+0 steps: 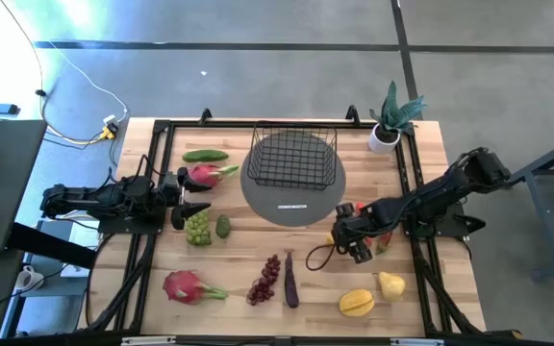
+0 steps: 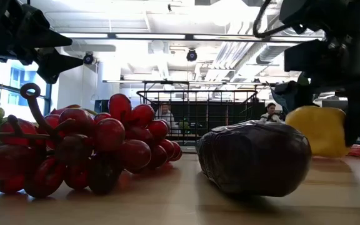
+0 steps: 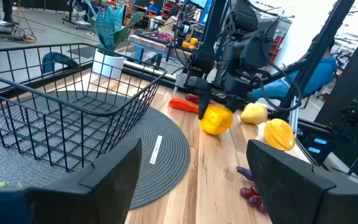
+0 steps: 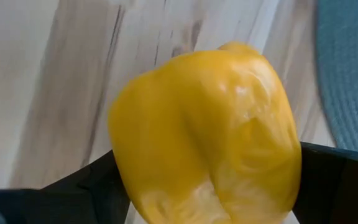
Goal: Build produce basket
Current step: Put the bell pepper into the wire basket
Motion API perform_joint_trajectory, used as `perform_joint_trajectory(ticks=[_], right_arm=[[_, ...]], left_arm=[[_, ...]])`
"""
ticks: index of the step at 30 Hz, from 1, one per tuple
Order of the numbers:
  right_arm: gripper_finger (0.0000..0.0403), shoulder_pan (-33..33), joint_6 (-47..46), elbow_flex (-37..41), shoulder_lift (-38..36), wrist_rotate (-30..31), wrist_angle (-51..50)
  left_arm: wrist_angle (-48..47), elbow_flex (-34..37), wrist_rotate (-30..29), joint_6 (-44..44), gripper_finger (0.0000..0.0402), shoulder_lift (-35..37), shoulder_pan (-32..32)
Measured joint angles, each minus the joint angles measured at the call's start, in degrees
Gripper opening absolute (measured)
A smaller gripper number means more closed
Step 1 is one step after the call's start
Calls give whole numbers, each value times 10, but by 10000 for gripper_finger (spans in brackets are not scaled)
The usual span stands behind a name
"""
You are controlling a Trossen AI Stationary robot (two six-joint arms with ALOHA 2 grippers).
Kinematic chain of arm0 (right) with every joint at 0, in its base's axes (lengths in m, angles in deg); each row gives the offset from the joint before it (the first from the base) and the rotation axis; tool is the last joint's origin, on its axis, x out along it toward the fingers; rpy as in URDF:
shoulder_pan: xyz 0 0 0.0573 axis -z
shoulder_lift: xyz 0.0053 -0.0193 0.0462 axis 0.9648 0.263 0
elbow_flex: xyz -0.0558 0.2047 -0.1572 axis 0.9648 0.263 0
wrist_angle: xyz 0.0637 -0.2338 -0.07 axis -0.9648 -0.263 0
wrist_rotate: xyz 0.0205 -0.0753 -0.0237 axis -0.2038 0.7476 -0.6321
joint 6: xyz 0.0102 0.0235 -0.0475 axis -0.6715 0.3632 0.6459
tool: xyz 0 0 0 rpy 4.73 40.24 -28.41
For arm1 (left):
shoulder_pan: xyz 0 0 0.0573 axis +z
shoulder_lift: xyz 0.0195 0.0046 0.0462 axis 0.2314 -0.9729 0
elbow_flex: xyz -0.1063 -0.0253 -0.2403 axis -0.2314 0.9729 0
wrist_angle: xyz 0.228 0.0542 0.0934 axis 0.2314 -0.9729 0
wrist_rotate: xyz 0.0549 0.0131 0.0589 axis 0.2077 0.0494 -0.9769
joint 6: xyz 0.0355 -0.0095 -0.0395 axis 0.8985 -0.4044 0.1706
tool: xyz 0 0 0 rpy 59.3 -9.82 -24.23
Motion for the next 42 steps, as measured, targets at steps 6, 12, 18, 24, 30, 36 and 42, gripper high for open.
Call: perform_joint_trajectory(ticks=[6, 12, 18, 24, 30, 36, 42], right_arm=[[297, 2, -84, -61, 0, 48, 7], [299, 25, -150, -131, 0, 94, 9], [301, 54, -176, -201, 0, 152, 9], [301, 96, -177, -250, 0, 209, 9], [302, 148, -179, -273, 0, 235, 10], [303, 214, -224, -275, 0, 243, 12], [303, 278, -266, -275, 0, 242, 12]], left_arm=[[0, 0, 0, 0, 282, 0, 0], [0, 0, 0, 0, 282, 0, 0], [0, 0, 0, 0, 282, 0, 0], [0, 0, 0, 0, 282, 0, 0], [0, 0, 0, 0, 282, 0, 0], [0, 0, 0, 0, 282, 0, 0], [0, 0, 0, 0, 282, 0, 0]])
